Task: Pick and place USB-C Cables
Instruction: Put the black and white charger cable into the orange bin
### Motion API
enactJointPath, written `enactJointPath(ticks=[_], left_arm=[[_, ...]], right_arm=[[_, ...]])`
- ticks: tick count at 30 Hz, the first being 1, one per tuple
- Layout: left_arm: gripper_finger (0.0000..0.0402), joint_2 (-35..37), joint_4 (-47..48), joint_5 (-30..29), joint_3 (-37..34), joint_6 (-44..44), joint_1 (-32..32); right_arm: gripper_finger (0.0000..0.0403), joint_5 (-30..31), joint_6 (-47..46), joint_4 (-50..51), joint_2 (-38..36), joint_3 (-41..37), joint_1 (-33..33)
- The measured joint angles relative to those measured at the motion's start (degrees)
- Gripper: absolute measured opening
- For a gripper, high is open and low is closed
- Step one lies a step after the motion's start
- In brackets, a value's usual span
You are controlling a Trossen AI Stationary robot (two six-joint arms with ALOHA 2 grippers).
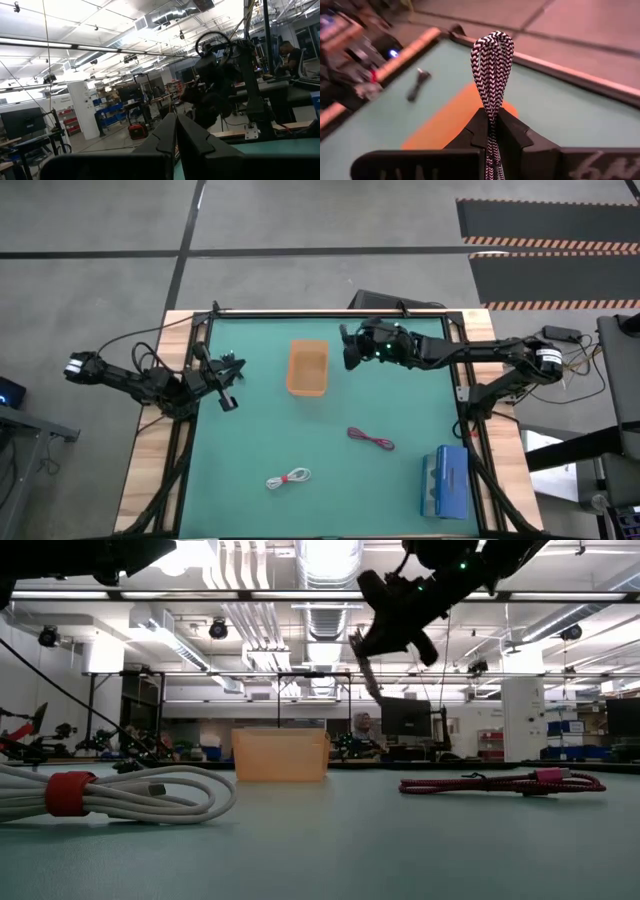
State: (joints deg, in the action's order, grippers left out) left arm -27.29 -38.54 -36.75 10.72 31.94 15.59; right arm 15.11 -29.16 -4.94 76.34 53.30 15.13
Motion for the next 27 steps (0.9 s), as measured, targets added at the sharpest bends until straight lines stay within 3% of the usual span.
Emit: enactJointPath(ticks=[13,21,24,27], left_arm=[[0.0000,0.0,0.0,0.0,0.0,0.0,0.0],[0.0000,0.0,0.0,0.0,0.0,0.0,0.0],[0.0000,0.0,0.0,0.0,0.0,0.0,0.0],[0.0000,0.0,-0.4,0.0,0.0,0.0,0.0]], right_arm=[[0.0013,-1.2,14.4,-11.1,2.2,0.0,-0.3],[0.0013,-2.9,24.7,-11.6,3.1,3.7,-0.3],[0.0013,-5.1,25.3,-11.6,4.3,6.3,-0.3],[0.0013,-5.1,19.1,-11.6,6.4,9.8,-0.3]])
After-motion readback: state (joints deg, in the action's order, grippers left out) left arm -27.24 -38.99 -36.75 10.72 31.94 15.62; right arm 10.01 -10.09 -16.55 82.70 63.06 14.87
